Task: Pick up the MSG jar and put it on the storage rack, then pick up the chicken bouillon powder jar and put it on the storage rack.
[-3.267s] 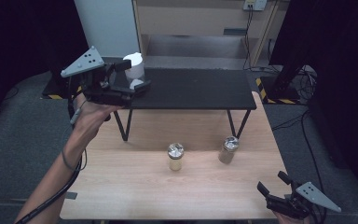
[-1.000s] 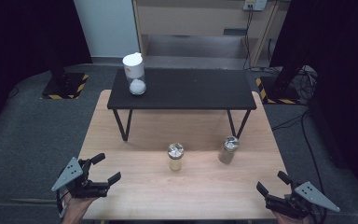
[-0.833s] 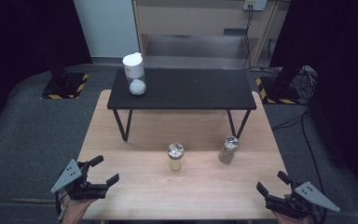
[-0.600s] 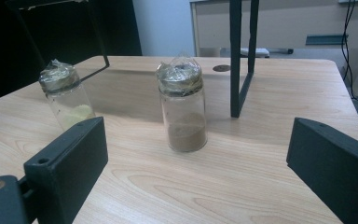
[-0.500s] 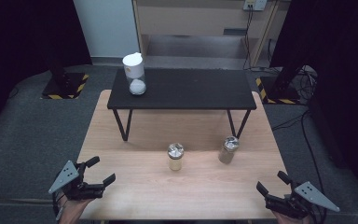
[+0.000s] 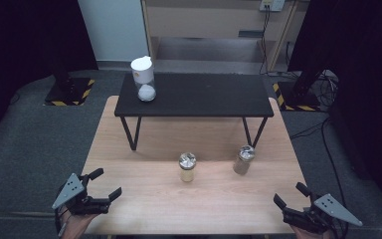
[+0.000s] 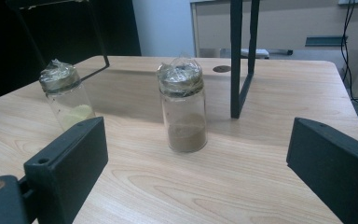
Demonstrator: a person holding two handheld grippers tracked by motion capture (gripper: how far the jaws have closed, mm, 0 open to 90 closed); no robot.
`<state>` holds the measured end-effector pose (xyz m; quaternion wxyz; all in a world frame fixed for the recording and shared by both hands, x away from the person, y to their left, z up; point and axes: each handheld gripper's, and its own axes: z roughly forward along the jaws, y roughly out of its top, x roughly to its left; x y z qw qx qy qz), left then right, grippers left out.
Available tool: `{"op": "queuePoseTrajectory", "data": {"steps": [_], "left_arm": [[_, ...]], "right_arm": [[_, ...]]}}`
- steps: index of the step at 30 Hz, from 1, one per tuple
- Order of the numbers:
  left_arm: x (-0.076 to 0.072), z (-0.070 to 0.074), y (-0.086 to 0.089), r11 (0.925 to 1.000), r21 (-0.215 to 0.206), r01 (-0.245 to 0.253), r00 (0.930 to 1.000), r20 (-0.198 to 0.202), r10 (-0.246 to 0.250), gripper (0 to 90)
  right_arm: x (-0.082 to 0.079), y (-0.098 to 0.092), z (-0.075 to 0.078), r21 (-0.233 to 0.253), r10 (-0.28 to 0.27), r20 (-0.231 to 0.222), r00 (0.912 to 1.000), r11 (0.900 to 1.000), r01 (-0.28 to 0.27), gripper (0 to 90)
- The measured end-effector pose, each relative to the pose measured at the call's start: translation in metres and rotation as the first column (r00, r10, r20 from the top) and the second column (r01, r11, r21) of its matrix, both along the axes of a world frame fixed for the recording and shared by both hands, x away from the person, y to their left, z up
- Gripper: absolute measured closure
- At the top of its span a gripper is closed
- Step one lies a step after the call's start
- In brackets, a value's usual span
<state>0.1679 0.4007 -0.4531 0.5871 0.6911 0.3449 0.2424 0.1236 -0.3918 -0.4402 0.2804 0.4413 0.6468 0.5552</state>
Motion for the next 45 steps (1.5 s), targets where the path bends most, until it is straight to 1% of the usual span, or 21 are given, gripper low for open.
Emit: {"op": "queuePoseTrajectory", "data": {"steps": [5,7,11,16,23,27,29,31,33,35,36,38,45], "left_arm": [[0.0,-0.001,0.001,0.9999,-0.015,-0.002,1.0,-0.006,0.002,0.0],[0.0,-0.001,0.0,0.9999,-0.015,0.004,1.0,-0.006,-0.004,0.0],[0.001,0.0,-0.002,1.0,0.0,0.009,1.0,-0.003,-0.009,0.0],[0.001,-0.002,0.0,0.9998,-0.02,0.009,1.0,-0.004,-0.009,0.0],[0.002,-0.002,-0.001,0.9997,-0.024,0.009,0.9999,-0.013,-0.009,0.0],[0.001,-0.002,-0.001,0.9997,-0.022,0.008,0.9999,-0.011,-0.009,0.0],[0.001,-0.002,-0.001,0.9997,-0.023,0.01,0.9999,-0.01,-0.01,0.0],[0.003,-0.003,-0.001,0.9997,-0.021,0.014,0.9997,-0.022,-0.015,0.0],[0.004,-0.003,-0.002,0.9998,-0.013,0.014,0.9997,-0.021,-0.014,0.0],[0.004,-0.003,-0.001,0.9998,-0.015,0.011,0.9997,-0.02,-0.012,0.0],[0.004,-0.004,-0.001,0.9998,-0.019,0.01,0.9997,-0.02,-0.01,0.0],[0.004,-0.004,-0.001,0.9998,-0.018,0.006,0.9997,-0.025,-0.007,0.0],[0.005,-0.003,-0.002,0.9999,-0.009,0.005,0.9996,-0.027,-0.005,0.0]], "right_arm": [[0.0,0.0,0.0,0.003,0.002,0.0,1.0,1.0,-0.002,5.7],[0.0,-0.001,0.0,0.002,0.003,0.001,1.0,1.0,-0.003,5.7],[0.001,0.0,0.0,0.002,0.002,0.002,1.0,1.0,-0.002,5.6],[0.0,0.0,0.0,0.0,0.005,0.003,1.0,1.0,-0.005,5.4],[0.0,0.001,0.001,-0.001,0.006,0.004,1.0,1.0,-0.006,5.2],[0.002,0.002,0.002,-0.001,0.012,0.0,0.9999,1.0,-0.012,4.8],[0.002,0.002,0.004,-0.001,0.018,0.006,0.9998,1.0,-0.018,4.9],[0.002,0.003,0.006,-0.014,0.024,0.009,0.9997,1.0,-0.024,4.9],[0.005,0.005,0.009,-0.019,0.035,0.01,0.9993,0.999,-0.035,4.9],[0.008,0.007,0.013,-0.032,0.044,0.006,0.999,0.999,-0.044,4.9],[0.009,0.008,0.014,-0.031,0.051,0.01,0.9987,0.998,-0.05,5.1],[0.012,0.011,0.018,-0.044,0.064,0.014,0.9979,0.997,-0.063,5.3],[0.026,0.018,0.033,-0.055,0.115,0.018,0.9932,0.992,-0.114,5.7]]}}
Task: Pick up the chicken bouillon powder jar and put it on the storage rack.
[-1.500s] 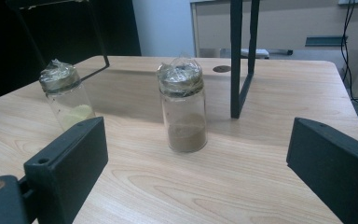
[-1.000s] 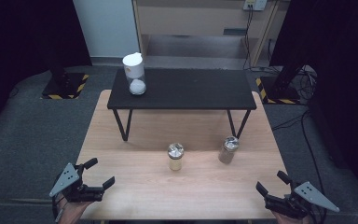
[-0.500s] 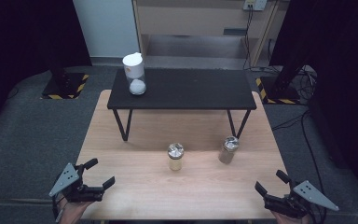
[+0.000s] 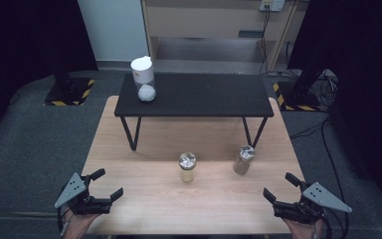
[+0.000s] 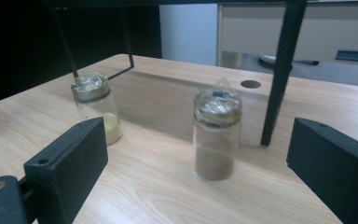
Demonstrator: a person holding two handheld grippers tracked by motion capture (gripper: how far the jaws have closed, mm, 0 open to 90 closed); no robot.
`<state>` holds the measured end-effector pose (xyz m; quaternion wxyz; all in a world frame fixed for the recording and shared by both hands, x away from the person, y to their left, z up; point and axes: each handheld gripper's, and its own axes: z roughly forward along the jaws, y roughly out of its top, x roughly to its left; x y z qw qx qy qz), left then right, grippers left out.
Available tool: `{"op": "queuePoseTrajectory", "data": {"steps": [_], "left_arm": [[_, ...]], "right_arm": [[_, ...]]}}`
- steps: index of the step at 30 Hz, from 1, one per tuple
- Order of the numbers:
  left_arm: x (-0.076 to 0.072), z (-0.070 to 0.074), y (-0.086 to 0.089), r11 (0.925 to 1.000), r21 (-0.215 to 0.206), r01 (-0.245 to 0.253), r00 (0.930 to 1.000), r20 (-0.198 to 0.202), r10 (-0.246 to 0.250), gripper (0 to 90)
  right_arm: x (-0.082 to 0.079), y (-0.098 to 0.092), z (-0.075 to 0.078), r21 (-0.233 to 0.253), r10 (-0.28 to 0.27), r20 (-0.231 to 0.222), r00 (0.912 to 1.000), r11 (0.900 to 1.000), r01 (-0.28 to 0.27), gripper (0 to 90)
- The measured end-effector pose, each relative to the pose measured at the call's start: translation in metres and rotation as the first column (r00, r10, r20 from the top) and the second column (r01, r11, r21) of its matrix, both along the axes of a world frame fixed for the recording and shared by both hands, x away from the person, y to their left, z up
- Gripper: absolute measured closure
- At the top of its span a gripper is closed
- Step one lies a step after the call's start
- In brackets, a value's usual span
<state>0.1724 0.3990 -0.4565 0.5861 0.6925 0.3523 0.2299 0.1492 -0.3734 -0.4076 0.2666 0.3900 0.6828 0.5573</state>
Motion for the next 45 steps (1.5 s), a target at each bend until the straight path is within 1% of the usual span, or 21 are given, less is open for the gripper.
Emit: {"op": "queuePoseTrajectory", "data": {"steps": [3,7,10,13,14,19,20,24,33,45], "left_arm": [[0.0,0.0,0.0,1.0,0.001,-0.001,1.0,-0.001,0.001,0.0],[0.0,0.0,0.0,1.0,0.004,-0.002,1.0,-0.002,0.002,0.0],[0.0,0.0,-0.001,1.0,0.005,-0.001,1.0,-0.002,0.001,0.0],[0.0,0.001,-0.001,0.9999,0.012,0.001,1.0,-0.003,-0.001,0.0],[0.0,0.001,-0.001,0.9999,0.012,0.001,1.0,-0.003,-0.001,0.0],[0.001,0.001,-0.001,0.9999,0.01,0.003,1.0,-0.007,-0.003,0.0],[0.001,0.001,-0.001,0.9999,0.011,0.004,1.0,-0.008,-0.003,0.0],[0.001,0.002,-0.001,0.9999,0.012,0.006,0.9999,-0.009,-0.006,0.0],[0.001,0.002,-0.001,0.9999,0.015,0.008,0.9999,-0.01,-0.008,0.0],[0.002,0.002,-0.002,0.9998,0.019,0.01,0.9999,-0.013,-0.01,0.0]], "right_arm": [[0.007,0.002,0.005,0.002,0.023,-0.003,0.9997,1.0,-0.023,5.7],[0.017,0.007,0.014,-0.012,0.058,-0.012,0.9982,0.998,-0.059,5.7],[0.024,0.01,0.018,0.001,0.083,-0.013,0.9964,0.997,-0.083,5.6],[0.03,0.015,0.024,-0.007,0.103,-0.01,0.9946,0.995,-0.103,5.6],[0.035,0.017,0.026,0.003,0.12,-0.013,0.9927,0.993,-0.12,5.6],[0.043,0.022,0.03,0.001,0.138,-0.013,0.9904,0.99,-0.138,5.6],[0.047,0.024,0.031,0.002,0.146,-0.016,0.9892,0.989,-0.146,5.6],[0.051,0.028,0.034,-0.004,0.156,-0.014,0.9877,0.988,-0.156,5.7],[0.066,0.043,0.037,-0.018,0.195,-0.024,0.9805,0.981,-0.196,5.7],[0.089,0.065,0.035,-0.027,0.245,-0.056,0.9678,0.969,-0.247,5.6]]}}
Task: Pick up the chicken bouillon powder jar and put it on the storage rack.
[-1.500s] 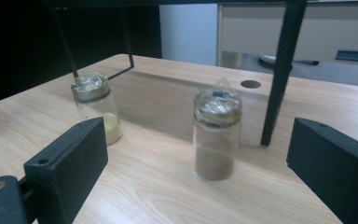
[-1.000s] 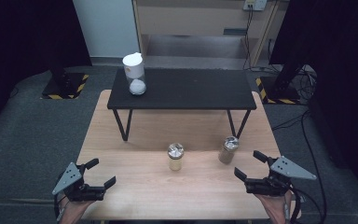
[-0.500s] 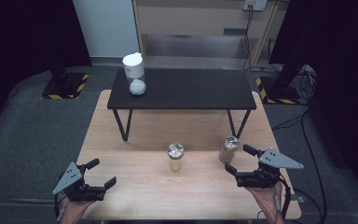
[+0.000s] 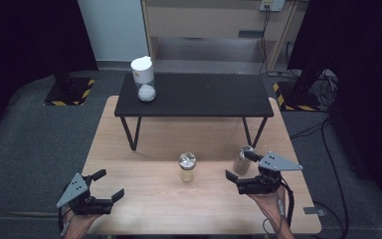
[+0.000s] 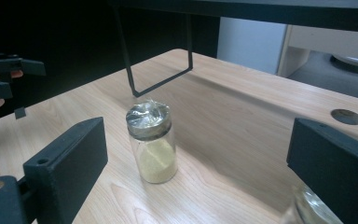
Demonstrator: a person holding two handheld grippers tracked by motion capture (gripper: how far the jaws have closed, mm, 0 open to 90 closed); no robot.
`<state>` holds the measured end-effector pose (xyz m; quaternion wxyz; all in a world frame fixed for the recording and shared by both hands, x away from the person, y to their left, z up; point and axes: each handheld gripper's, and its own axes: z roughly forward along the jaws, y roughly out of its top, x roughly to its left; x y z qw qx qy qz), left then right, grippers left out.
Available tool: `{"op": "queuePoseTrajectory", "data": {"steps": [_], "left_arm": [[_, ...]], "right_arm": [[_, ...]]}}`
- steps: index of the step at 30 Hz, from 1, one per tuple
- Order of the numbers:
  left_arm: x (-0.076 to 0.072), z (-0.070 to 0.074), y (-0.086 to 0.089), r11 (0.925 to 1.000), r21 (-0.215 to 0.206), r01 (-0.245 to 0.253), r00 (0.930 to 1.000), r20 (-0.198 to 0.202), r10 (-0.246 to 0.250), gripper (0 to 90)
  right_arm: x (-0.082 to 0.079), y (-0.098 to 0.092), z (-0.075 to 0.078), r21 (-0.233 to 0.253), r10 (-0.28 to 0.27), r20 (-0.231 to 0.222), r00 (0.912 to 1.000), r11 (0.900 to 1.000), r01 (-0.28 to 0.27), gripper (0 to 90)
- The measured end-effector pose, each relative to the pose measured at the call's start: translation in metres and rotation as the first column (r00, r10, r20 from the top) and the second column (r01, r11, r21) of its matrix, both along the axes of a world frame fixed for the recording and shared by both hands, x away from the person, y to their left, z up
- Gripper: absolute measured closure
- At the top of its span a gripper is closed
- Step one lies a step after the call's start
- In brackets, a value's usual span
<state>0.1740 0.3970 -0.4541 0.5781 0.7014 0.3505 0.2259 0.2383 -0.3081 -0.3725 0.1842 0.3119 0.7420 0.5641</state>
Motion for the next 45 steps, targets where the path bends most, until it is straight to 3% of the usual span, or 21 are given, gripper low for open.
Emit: {"op": "queuePoseTrajectory", "data": {"steps": [26,45], "left_arm": [[0.0,0.0,0.001,1.0,0.0,0.001,1.0,-0.004,-0.001,0.0],[0.001,0.0,0.001,1.0,0.002,0.001,1.0,-0.005,-0.001,0.0]], "right_arm": [[0.049,0.06,-0.013,-0.045,0.097,-0.062,0.9934,0.994,-0.099,5.6],[0.07,0.088,-0.03,-0.085,0.106,-0.11,0.9882,0.99,-0.116,5.8]]}}
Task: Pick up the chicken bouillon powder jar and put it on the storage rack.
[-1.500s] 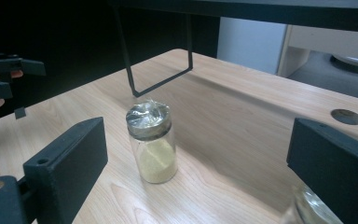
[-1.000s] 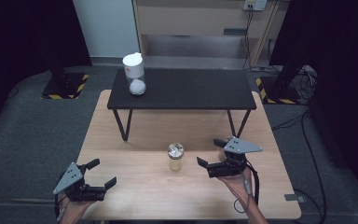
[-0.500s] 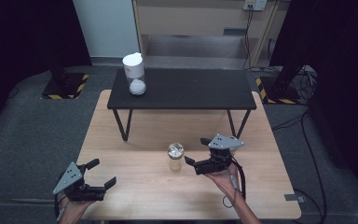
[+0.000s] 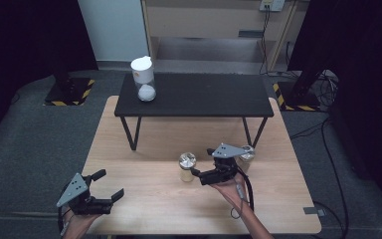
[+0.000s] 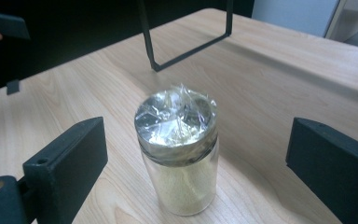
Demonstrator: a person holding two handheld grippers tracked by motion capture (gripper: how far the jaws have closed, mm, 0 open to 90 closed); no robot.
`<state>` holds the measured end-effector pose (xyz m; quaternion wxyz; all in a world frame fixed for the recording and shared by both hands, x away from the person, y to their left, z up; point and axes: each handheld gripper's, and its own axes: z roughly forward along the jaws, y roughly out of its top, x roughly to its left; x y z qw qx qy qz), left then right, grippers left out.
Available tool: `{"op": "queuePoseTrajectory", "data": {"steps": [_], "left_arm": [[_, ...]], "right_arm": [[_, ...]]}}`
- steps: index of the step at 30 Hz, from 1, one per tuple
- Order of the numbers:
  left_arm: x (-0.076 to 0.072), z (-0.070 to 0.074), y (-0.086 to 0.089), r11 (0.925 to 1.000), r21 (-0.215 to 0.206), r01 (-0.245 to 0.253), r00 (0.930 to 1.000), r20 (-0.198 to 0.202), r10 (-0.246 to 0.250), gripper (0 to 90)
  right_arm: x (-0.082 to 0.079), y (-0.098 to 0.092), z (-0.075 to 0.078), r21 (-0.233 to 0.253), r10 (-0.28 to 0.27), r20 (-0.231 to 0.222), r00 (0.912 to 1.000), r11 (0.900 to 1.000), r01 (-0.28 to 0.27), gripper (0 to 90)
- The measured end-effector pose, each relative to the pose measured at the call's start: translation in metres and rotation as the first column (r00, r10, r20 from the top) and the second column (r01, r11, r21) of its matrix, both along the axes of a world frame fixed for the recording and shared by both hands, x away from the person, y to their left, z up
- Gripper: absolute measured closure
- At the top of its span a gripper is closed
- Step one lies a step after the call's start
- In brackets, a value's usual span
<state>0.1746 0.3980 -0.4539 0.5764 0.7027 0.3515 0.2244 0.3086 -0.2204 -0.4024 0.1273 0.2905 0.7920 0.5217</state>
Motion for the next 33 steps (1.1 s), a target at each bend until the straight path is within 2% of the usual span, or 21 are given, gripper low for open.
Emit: {"op": "queuePoseTrajectory", "data": {"steps": [8,19,24,27,31,33], "left_arm": [[0.0,0.0,0.0,1.0,0.0,0.001,1.0,0.0,-0.001,0.0],[0.0,0.0,0.0,1.0,-0.002,0.001,1.0,-0.001,-0.001,0.0],[0.0,-0.001,0.001,1.0,-0.004,0.001,1.0,0.0,-0.001,0.0],[0.0,-0.001,0.001,1.0,-0.005,-0.001,1.0,-0.001,0.001,0.0],[0.0,-0.001,0.001,1.0,-0.008,-0.001,1.0,-0.003,0.001,0.0],[0.0,-0.001,0.001,1.0,-0.008,-0.001,1.0,-0.003,0.001,0.0]], "right_arm": [[0.007,0.013,-0.009,-0.031,0.014,-0.01,0.9999,0.999,-0.014,6.0],[0.016,0.027,-0.016,-0.032,0.028,-0.023,0.9993,0.999,-0.029,8.0],[0.021,0.032,-0.019,-0.031,0.041,-0.014,0.9991,0.999,-0.042,15.3],[0.025,0.032,-0.022,-0.02,0.055,-0.011,0.9984,0.998,-0.055,22.7],[0.025,0.031,-0.025,-0.009,0.07,0.014,0.9974,0.997,-0.07,33.9],[0.023,0.031,-0.025,-0.016,0.073,0.032,0.9968,0.997,-0.073,34.7]]}}
